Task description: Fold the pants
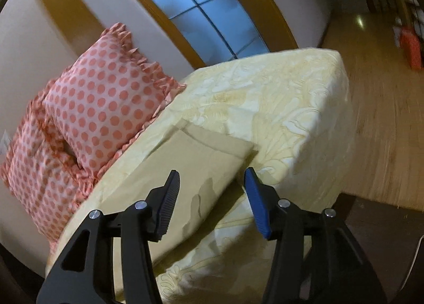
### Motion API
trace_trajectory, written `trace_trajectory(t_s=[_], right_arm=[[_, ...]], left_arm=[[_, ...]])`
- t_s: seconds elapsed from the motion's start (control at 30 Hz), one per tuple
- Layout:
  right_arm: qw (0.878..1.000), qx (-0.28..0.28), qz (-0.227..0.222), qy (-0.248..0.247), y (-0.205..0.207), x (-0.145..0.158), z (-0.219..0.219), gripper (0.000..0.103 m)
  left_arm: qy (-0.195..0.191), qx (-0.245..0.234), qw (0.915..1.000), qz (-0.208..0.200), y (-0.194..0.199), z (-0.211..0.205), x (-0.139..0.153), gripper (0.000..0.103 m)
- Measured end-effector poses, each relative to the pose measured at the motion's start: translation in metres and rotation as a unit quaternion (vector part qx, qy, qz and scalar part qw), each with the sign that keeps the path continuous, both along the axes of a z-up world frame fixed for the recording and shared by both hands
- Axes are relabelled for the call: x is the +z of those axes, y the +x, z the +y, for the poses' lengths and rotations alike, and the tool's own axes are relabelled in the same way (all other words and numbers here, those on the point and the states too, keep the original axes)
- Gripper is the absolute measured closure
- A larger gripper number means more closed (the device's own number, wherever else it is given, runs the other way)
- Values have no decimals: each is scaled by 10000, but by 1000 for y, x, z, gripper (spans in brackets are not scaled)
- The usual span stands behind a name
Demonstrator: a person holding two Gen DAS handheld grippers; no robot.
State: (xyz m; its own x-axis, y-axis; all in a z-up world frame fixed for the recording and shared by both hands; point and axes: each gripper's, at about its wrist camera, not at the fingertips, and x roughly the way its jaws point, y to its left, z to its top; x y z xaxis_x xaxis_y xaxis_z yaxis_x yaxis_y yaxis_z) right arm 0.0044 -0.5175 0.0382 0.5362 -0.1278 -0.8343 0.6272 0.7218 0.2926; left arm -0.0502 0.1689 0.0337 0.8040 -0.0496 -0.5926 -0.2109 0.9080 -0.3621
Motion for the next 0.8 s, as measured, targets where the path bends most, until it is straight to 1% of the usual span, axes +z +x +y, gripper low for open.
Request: trace_trajectory(t_s=[0.03,0.07,0.1,0.13,0.17,0.2,0.23,0.27,0.3,0.37,0.4,0.47,0.5,0.57,0.6,0.63,0.67,0.7,0.73,0.77,0.8], right_arm=[[9999,131,-44,60,2,-1,5,61],[9994,334,-33,116,5,-6,12,68],[9990,439,-31,-17,7,-6,17,75],[9980,612,3,-144,10,-9,21,89],[9977,674,-25,-116,11,-13,22,93],[9978,652,-124,-53,11,-15,19,93],[9975,683,-173,-72,13,-12,20,96],[9968,760,-223,-78,18,-9,23,97],[9958,865,-282,-112,24,-3,28,97],[9904,1258,-562,-89,45,15,47,97],[9863,1495,-691,-50,56,24,59,97],[9701,2173,-1066,171,81,45,102,97],[9552,2646,-1278,347,95,56,135,97],[9286,3327,-1490,694,107,65,188,97],[9042,3847,-1573,981,112,68,229,97],[8886,4147,-1589,1148,114,67,254,97],[8677,4528,-1537,1356,112,64,287,97],[8412,4991,-1333,1595,108,54,328,97],[8239,5296,-1102,1693,104,46,353,96],[8003,5698,-713,1726,97,33,384,91],[7801,6005,-371,1716,89,21,407,86]], left_arm=[[-20,121,9999,-100,-4,5,1,33],[-51,249,9994,-218,-8,10,3,31],[-86,341,9989,-305,-11,15,4,29],[-147,470,9980,-402,-13,22,6,27],[-189,555,9972,-463,-15,29,7,25],[-206,609,9967,-494,-16,33,7,24],[-203,708,9960,-498,-16,40,7,22],[-207,800,9954,-487,-16,47,5,21],[-244,851,9949,-475,-14,51,4,19],[-375,942,9939,-438,-11,61,0,17],[-433,965,9934,-443,-10,65,-1,14],[-520,1048,9922,-432,-7,74,-5,12],[-564,1046,9920,-437,-6,76,-5,10],[-675,1030,9914,-445,-4,81,-8,8],[-761,1015,9909,-443,-2,84,-10,7],[-812,1037,9904,-419,0,86,-11,6],[-863,1062,9898,-402,2,87,-12,6],[-933,1063,9891,-402,4,89,-14,5],[-992,1081,9885,-371,6,91,-16,4],[-1057,1104,9877,-335,8,94,-18,4],[-1119,1116,9869,-317,9,96,-20,4]])
